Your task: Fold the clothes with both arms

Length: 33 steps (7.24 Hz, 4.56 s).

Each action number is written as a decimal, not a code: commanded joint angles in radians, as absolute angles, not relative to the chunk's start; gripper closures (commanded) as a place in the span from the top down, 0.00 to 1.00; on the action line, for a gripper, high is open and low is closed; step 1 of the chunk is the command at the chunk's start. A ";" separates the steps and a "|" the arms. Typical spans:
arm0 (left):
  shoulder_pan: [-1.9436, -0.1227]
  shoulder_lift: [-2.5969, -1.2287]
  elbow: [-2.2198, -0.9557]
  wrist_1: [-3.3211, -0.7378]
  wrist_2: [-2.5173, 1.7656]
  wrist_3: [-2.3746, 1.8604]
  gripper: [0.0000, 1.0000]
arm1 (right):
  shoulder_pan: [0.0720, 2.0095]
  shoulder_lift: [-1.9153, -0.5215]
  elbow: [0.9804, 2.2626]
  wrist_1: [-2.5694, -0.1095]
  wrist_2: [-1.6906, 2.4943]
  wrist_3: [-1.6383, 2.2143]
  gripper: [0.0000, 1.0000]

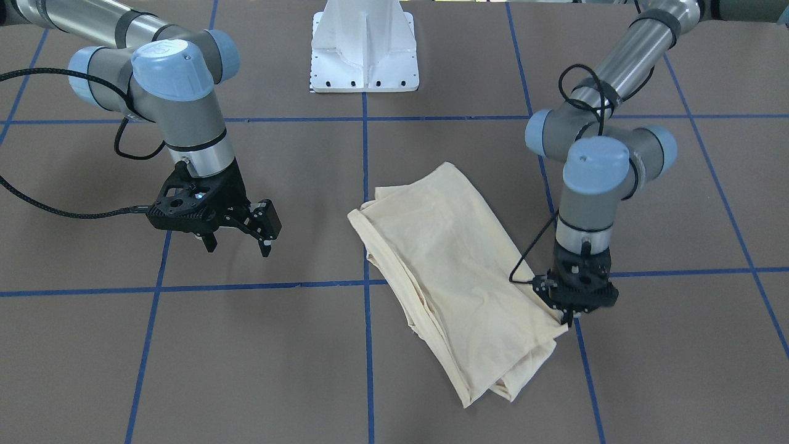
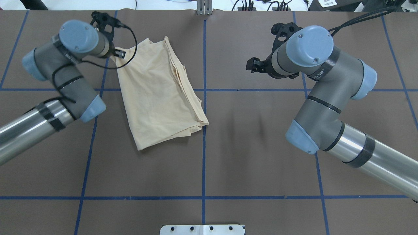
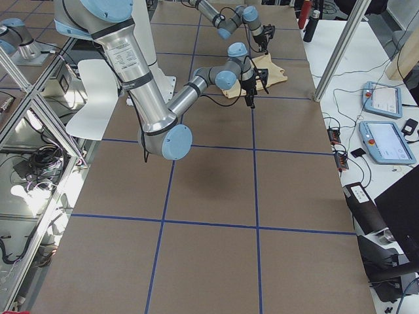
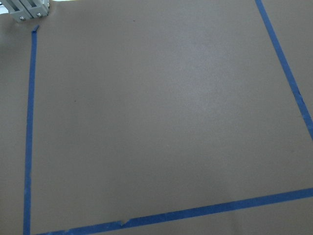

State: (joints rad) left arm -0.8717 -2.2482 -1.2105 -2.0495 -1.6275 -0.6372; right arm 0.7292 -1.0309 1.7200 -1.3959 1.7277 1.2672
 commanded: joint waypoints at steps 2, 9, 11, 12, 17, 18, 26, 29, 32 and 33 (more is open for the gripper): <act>-0.936 -2.363 -1.032 -2.162 -1.637 -0.473 0.99 | 0.726 -1.028 1.720 -1.396 1.726 1.281 1.00; -0.945 -2.161 -1.269 -2.261 -1.761 -0.453 1.00 | 0.523 -0.500 1.140 -1.401 1.519 1.747 0.79; -0.945 -2.155 -1.273 -2.261 -1.759 -0.453 1.00 | 0.477 -0.488 1.091 -1.356 1.479 1.746 0.64; -0.945 -2.154 -1.273 -2.261 -1.759 -0.453 1.00 | 0.473 -0.468 1.036 -1.312 1.476 1.746 0.59; -0.945 -2.154 -1.273 -2.261 -1.759 -0.453 1.00 | 0.448 -0.459 0.980 -1.252 1.450 1.746 0.48; -0.945 -2.154 -1.273 -2.261 -1.759 -0.453 1.00 | 0.446 -0.459 0.977 -1.252 1.450 1.746 0.40; -0.945 -2.137 -1.288 -2.261 -1.761 -0.453 1.00 | 0.439 -0.726 1.379 -1.367 1.490 1.703 0.00; -0.943 -2.132 -1.301 -2.261 -1.761 -0.453 1.00 | 0.312 -1.074 1.789 -1.425 1.400 1.709 0.00; -0.943 -2.111 -1.327 -2.260 -1.763 -0.453 1.00 | 0.268 -1.103 1.809 -1.427 1.355 1.710 0.99; -0.943 -2.111 -1.327 -2.260 -1.763 -0.453 1.00 | 0.297 -1.095 1.810 -1.430 1.365 1.698 1.00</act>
State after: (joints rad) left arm -0.9434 -2.1121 -1.3253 -2.2597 -1.7620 -0.4525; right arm 0.2787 -1.0988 1.8077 -1.4272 1.3591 1.7098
